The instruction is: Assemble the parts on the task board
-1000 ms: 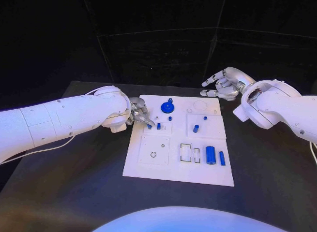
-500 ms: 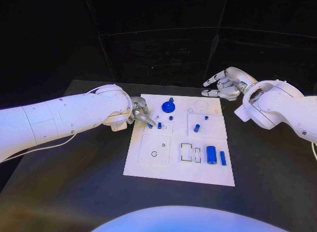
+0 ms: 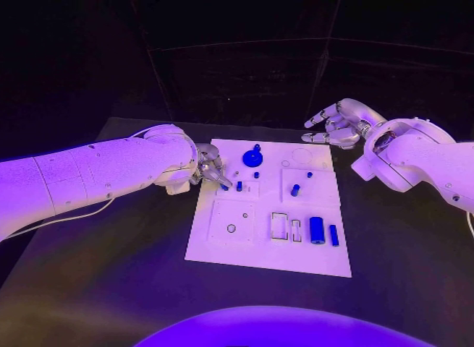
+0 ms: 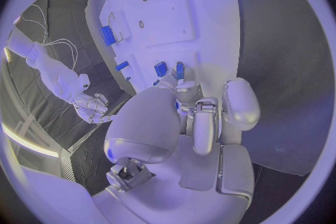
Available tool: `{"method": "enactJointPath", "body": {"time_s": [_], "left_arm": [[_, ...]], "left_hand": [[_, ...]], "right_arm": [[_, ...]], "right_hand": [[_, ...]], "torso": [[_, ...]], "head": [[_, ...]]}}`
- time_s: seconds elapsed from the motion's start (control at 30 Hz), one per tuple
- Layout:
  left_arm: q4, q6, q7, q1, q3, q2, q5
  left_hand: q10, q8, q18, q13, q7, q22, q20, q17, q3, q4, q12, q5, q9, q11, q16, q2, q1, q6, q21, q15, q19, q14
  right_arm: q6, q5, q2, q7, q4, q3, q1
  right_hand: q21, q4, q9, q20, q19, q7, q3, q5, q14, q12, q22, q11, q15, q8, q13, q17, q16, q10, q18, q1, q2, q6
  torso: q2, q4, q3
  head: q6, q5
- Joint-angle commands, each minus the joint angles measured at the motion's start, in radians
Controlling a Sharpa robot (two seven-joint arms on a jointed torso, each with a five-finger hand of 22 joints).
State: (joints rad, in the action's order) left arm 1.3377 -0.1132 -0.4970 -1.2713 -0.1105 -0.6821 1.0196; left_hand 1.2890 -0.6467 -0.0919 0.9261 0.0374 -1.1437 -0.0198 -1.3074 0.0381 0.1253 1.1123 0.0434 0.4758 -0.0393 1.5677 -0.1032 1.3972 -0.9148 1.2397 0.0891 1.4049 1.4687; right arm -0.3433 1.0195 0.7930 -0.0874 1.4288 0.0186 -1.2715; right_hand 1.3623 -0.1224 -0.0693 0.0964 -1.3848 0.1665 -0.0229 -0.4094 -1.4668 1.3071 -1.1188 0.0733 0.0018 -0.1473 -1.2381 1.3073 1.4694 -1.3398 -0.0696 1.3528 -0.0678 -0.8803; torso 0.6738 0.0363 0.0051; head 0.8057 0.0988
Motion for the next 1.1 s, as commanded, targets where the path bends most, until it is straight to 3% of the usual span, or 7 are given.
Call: {"method": "enactJointPath", "body": {"time_s": [0.03,0.4,0.53,0.7,1.1], "left_arm": [[0.0,-0.023,-0.01,0.002,-0.002,0.001,0.008],[-0.011,-0.028,-0.011,0.002,-0.002,0.011,0.008],[-0.017,-0.039,-0.012,0.002,-0.002,0.018,0.008],[-0.026,-0.047,-0.013,0.002,-0.002,0.026,0.006],[-0.038,-0.057,-0.019,0.001,-0.002,0.037,0.001]], "left_hand": [[0.006,-0.005,-0.001,0.001,-0.008,0.0,0.005,-0.263,0.065,-0.062,0.005,0.003,0.014,-0.001,0.003,-0.002,0.009,-0.009,-0.002,0.005,0.005,0.102],[0.01,-0.007,-0.001,0.008,-0.008,-0.002,0.006,-0.263,0.067,-0.063,0.01,0.003,0.015,-0.001,0.003,0.006,0.0,-0.01,0.0,0.006,0.006,0.102],[0.015,-0.017,-0.001,0.009,-0.007,-0.003,0.005,-0.263,0.038,-0.019,0.013,0.004,0.02,0.001,0.003,0.025,-0.084,-0.024,-0.001,0.004,0.007,0.102],[0.017,-0.024,-0.001,0.01,-0.01,-0.004,0.006,-0.263,0.023,0.005,0.015,0.003,0.024,-0.001,0.003,0.036,-0.132,-0.028,-0.001,0.006,0.008,0.102],[0.017,-0.042,0.0,0.01,-0.013,-0.009,0.008,-0.263,0.0,0.03,0.017,0.003,0.036,-0.004,0.003,0.049,-0.19,-0.035,0.001,0.009,0.01,0.102]], "right_arm": [[0.005,-0.003,-0.001,0.009,0.001,-0.001,-0.002],[0.005,-0.003,-0.001,0.008,0.002,-0.001,-0.002],[0.004,-0.003,0.0,0.005,0.002,-0.001,-0.002],[0.004,-0.003,0.0,0.004,0.004,-0.001,-0.002],[0.007,-0.007,0.003,0.003,0.011,-0.001,-0.002]], "right_hand": [[-0.005,-0.007,-0.001,0.001,0.006,-0.004,0.0,0.006,-0.06,-0.001,0.001,0.0,-0.008,-0.007,0.0,0.061,-0.004,0.002,-0.017,-0.008,0.005,-0.005],[-0.005,-0.007,-0.001,0.001,0.006,-0.004,0.0,0.006,-0.06,0.0,0.001,-0.001,-0.008,-0.007,0.0,0.06,-0.005,0.001,-0.017,-0.007,0.005,-0.005],[-0.005,-0.007,-0.001,0.001,0.007,-0.004,0.0,0.006,-0.06,-0.001,0.002,-0.001,-0.008,-0.007,0.001,0.061,-0.004,0.002,-0.018,-0.007,0.006,-0.005],[-0.005,-0.007,-0.001,0.001,0.007,-0.004,0.0,0.006,-0.06,-0.001,0.002,-0.001,-0.008,-0.007,0.001,0.061,-0.004,0.002,-0.018,-0.007,0.006,-0.005],[-0.005,-0.007,-0.001,0.001,0.007,-0.004,0.0,0.006,-0.06,-0.001,0.002,-0.001,-0.008,-0.007,0.001,0.061,-0.004,0.002,-0.018,-0.007,0.006,-0.005]], "torso": [[0.0,-0.0001,0.0008],[0.0,0.0007,0.0016],[0.0,0.0001,0.0009],[0.0,-0.0006,0.0018],[0.001,0.0001,0.0005]], "head": [[0.0,-0.001],[0.003,-0.001],[0.002,-0.001],[0.002,-0.002],[0.001,-0.006]]}}
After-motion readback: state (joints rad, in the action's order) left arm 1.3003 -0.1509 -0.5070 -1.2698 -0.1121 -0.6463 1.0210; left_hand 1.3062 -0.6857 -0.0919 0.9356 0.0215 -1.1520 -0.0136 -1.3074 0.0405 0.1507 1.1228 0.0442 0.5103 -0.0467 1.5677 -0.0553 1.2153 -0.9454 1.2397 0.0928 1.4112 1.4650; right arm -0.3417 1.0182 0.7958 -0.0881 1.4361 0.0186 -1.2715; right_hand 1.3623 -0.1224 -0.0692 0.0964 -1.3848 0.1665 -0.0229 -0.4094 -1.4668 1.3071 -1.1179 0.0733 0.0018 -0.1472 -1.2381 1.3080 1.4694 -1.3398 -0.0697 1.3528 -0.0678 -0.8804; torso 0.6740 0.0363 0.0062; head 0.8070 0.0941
